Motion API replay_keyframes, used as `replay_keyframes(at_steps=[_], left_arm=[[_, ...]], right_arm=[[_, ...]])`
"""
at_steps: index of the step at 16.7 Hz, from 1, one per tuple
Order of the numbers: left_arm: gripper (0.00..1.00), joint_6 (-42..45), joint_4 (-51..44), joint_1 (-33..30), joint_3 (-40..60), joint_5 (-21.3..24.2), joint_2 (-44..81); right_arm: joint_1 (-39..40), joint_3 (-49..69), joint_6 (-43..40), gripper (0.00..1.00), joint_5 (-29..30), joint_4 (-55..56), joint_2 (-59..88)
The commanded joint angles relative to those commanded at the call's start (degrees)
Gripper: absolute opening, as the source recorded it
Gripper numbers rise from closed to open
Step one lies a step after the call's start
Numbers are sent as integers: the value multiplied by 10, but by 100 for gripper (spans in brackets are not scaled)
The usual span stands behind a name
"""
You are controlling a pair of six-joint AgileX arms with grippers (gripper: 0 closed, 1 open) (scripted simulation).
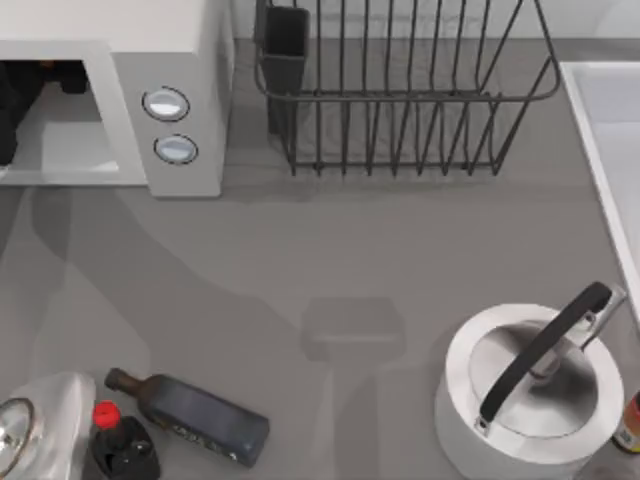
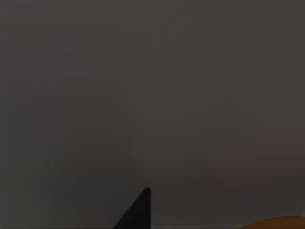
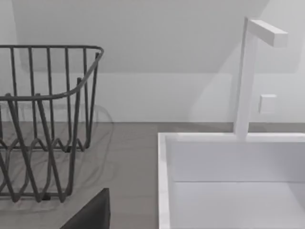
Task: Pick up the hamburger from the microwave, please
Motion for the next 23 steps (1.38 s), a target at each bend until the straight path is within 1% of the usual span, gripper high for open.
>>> replay_keyframes(at_steps=[3, 6, 9, 15, 18, 21, 23], left_arm=[[0, -5, -9, -14, -35, -15, -35], [0, -16, -27, -45, -118, -48, -125], [0, -32, -53, -87, -238, -93, -264], [0, -66, -111, -183, -516, -195, -597], [0, -82, -137, -225, -633, -239, -722], [0, -92, -154, -253, -701, -269, -792], [0, -95, -159, -260, -717, -277, -808]], right_arm=[[0, 0, 0, 100, 0, 0, 0], [0, 0, 0, 100, 0, 0, 0], [0, 0, 0, 100, 0, 0, 0], [0, 0, 0, 100, 0, 0, 0], [0, 0, 0, 100, 0, 0, 0], [0, 0, 0, 100, 0, 0, 0], [0, 0, 0, 100, 0, 0, 0]])
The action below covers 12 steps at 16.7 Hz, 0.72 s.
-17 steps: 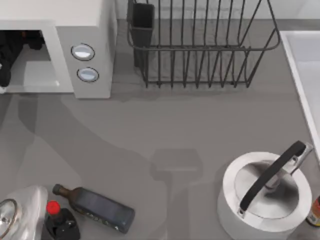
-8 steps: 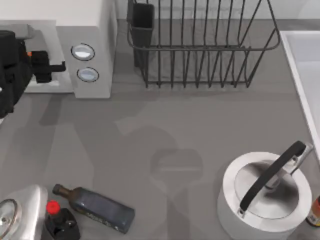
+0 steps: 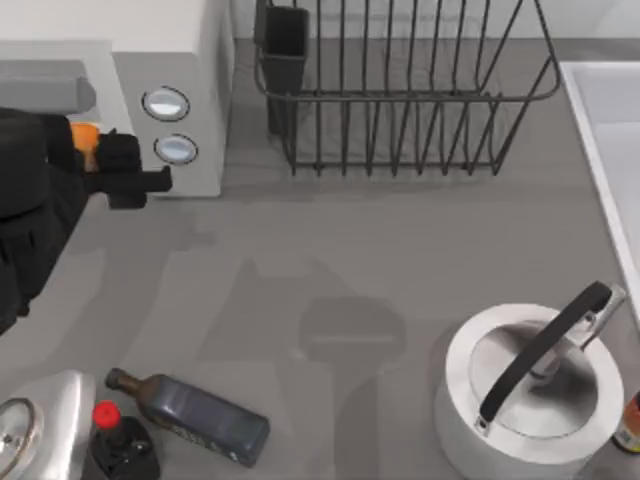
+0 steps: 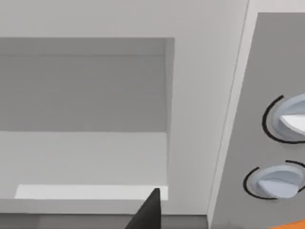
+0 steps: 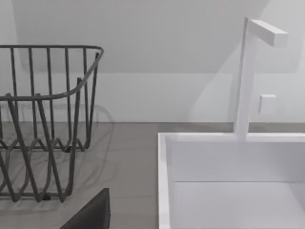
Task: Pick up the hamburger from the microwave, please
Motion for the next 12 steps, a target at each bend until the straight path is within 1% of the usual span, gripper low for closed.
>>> replay_keyframes(at_steps=[5, 7, 9, 12], left_arm=[[0, 2, 4, 7, 1, 0, 11], [0, 2, 24, 5, -4, -1, 29], [0, 1, 68, 3, -14, -1, 69], [0, 1, 177, 1, -36, -1, 159]], right_arm=[[0, 0, 0, 100, 0, 0, 0], [0, 0, 0, 100, 0, 0, 0], [0, 0, 0, 100, 0, 0, 0], [0, 0, 0, 100, 0, 0, 0]])
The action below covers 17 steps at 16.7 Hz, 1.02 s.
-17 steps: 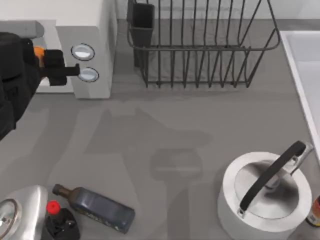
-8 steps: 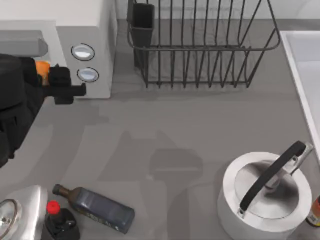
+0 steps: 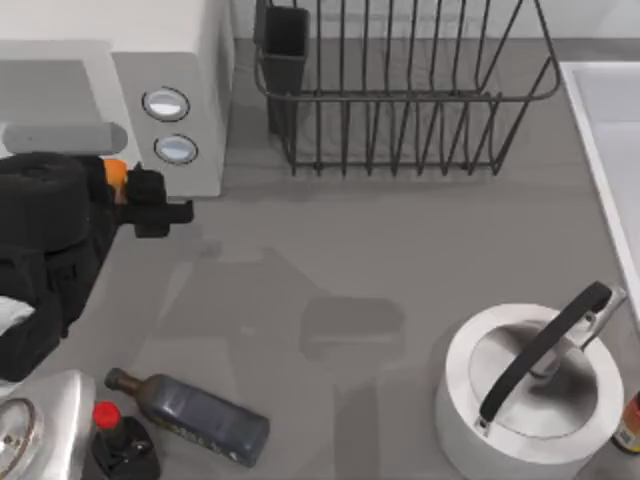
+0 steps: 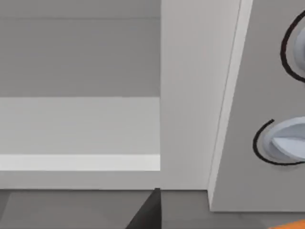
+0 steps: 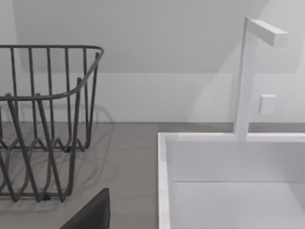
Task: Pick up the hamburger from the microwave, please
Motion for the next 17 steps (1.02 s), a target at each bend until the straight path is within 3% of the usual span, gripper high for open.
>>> replay_keyframes(at_steps=[7, 14, 17], left_arm=[[0, 1, 293, 2, -68, 5, 197], [0, 1, 341, -1, -84, 7, 238], [23, 1, 341, -1, -84, 7, 238]], right_arm=[[0, 0, 0, 100, 0, 0, 0], [0, 0, 0, 100, 0, 0, 0], [0, 0, 0, 100, 0, 0, 0]])
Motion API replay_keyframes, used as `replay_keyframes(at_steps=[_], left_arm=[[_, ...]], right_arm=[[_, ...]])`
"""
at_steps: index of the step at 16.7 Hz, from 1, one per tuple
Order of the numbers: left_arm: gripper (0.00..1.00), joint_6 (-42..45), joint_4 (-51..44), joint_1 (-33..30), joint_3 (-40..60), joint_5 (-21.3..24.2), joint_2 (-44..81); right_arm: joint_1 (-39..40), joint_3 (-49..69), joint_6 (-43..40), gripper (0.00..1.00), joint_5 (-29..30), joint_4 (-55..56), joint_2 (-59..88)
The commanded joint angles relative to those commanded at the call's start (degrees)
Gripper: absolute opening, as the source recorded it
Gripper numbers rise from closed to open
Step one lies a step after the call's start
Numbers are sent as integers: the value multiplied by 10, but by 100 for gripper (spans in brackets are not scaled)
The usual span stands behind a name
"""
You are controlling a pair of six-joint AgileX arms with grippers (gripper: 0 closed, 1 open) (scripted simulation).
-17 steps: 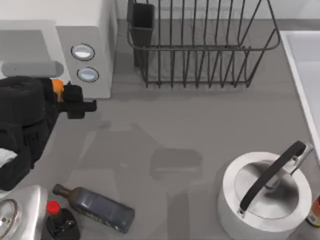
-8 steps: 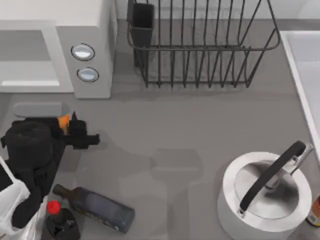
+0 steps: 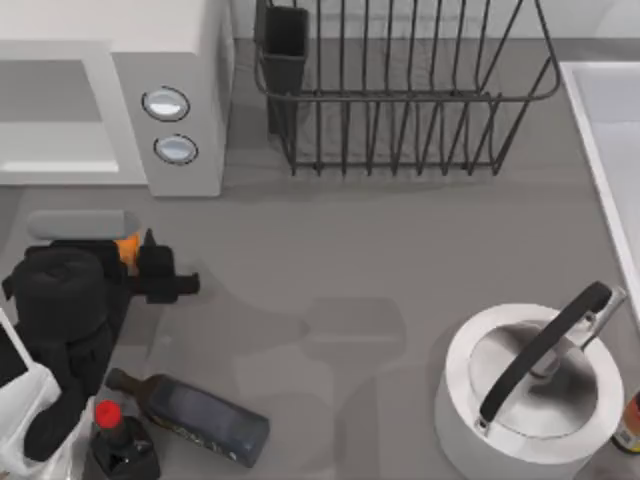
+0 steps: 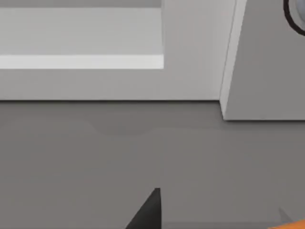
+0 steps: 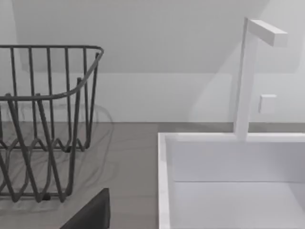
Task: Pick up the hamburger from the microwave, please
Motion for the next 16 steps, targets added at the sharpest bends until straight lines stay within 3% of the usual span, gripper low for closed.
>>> replay_keyframes(at_steps=[10, 16], left_arm=[[98, 0, 0, 0, 0, 0, 0], [100, 0, 0, 0, 0, 0, 0]], right_arm=[[0, 0, 0, 100, 0, 0, 0], [0, 0, 0, 100, 0, 0, 0]])
